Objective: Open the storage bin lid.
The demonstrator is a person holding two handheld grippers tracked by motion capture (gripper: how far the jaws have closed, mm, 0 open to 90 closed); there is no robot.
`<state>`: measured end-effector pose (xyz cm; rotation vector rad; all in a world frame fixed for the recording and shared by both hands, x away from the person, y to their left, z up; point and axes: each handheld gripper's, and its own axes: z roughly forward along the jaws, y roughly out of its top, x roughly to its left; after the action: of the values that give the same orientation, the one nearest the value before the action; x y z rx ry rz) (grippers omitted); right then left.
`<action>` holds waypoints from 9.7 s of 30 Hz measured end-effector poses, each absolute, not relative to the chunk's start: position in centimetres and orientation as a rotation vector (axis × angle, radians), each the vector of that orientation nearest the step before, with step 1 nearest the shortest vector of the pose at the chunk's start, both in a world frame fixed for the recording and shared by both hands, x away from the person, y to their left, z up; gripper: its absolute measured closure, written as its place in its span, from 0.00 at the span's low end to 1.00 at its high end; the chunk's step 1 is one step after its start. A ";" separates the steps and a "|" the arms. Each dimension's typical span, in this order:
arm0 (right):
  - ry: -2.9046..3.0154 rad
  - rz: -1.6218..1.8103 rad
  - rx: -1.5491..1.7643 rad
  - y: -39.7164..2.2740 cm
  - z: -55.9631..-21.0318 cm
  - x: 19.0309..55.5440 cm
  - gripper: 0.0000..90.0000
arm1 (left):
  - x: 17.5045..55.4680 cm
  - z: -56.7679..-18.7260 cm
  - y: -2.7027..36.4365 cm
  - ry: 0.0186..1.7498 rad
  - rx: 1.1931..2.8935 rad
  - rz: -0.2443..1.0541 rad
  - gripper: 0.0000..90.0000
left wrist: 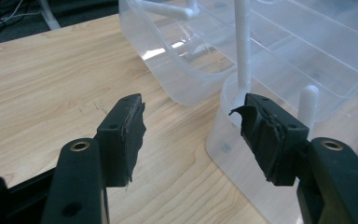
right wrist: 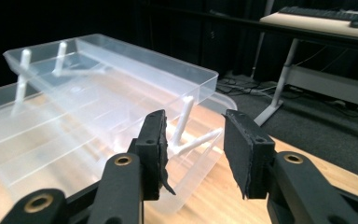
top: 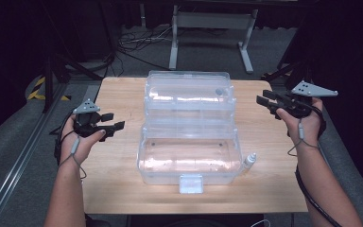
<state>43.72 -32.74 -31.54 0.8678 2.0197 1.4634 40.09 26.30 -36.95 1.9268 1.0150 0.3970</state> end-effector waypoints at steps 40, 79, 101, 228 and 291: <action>2.557 1.032 0.660 -30.9 -30.1 41.7 0.64 | 38.8 -37.5 27.2 1.092 1.967 0.351 0.43; 2.874 0.583 0.518 -28.6 -32.2 40.7 0.64 | 38.1 -37.9 27.0 1.091 2.024 0.317 0.43; 3.003 0.370 0.490 -27.5 -35.5 40.9 0.58 | 38.1 -38.0 26.9 1.090 2.033 0.306 0.43; 3.056 0.291 0.119 -19.1 -29.4 39.3 0.79 | 38.2 -37.7 26.7 1.073 2.051 0.291 0.40; 3.171 0.183 0.130 -17.5 -39.1 39.9 0.79 | 38.2 -37.9 26.6 1.074 2.069 0.294 0.40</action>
<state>39.95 -17.55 -39.15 0.1302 3.1713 0.1831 38.21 26.63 -37.86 2.0693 1.0744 0.2938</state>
